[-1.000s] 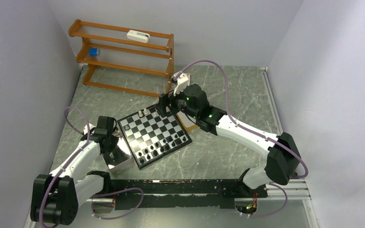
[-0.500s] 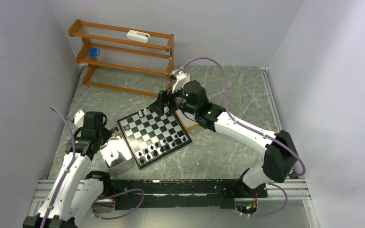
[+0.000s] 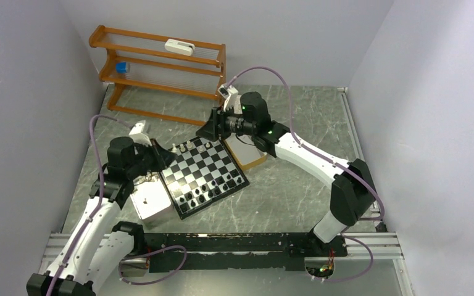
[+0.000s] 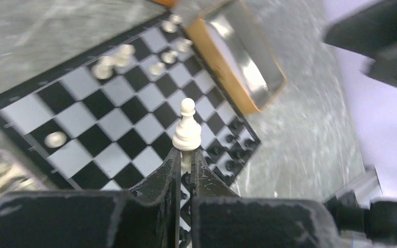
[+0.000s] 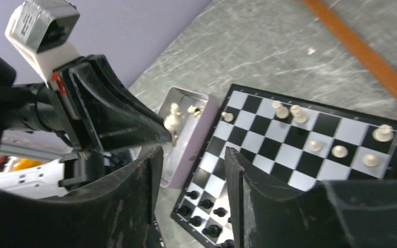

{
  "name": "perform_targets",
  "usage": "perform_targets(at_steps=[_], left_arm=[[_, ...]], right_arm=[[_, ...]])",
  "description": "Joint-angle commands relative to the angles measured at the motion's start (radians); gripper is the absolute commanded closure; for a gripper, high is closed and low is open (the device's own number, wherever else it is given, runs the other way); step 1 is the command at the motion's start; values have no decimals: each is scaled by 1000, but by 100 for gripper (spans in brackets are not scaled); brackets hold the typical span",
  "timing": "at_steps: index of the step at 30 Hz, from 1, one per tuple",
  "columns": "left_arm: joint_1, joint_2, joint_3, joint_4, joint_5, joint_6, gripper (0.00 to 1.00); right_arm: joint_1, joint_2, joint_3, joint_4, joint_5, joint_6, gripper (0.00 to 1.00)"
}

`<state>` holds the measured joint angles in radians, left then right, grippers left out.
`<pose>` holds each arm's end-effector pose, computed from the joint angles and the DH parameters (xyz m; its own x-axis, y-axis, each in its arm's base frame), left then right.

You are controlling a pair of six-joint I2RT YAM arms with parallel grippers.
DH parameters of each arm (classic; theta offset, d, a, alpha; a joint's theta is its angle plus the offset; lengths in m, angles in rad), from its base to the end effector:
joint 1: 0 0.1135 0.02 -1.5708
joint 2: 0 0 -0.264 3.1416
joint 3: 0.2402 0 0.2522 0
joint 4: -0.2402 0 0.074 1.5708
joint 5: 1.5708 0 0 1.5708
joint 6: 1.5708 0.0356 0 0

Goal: Set up the chess pieces on the board
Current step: Pick up the chess piece from the storage box.

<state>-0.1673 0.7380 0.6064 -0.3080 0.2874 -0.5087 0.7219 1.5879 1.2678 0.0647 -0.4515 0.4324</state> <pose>0.1692 -0.0388 0.2724 -0.5675 -0.3778 -0.7316 0.1560 0.8231 -0.5461 0.2738 0.2618 0.3305 -0.5541 0.0145 -0.8323 -0.7481 0.4299 0.5055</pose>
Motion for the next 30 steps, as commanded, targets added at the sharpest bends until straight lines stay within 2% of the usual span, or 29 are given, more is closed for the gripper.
perform_targets(at_steps=[1,3,10,15,19,26,30], left_arm=[[-66,6,-28,180,261,128,95],[-94,6,-40,198,271,145,95],[-116,12,-54,231,307,175,95],[-115,6,-56,235,315,183,95],[-115,6,-58,236,313,186,95],[-116,9,-59,239,318,191,95],[-116,11,-57,237,320,193,95]], right_arm=[[1,62,58,-7,-160,41,55],[1,104,90,-19,-210,53,61],[4,191,143,-35,-294,68,61],[7,224,161,-38,-358,79,53],[14,236,162,-44,-383,73,57],[13,242,137,4,-412,109,58],[13,238,135,13,-411,118,51]])
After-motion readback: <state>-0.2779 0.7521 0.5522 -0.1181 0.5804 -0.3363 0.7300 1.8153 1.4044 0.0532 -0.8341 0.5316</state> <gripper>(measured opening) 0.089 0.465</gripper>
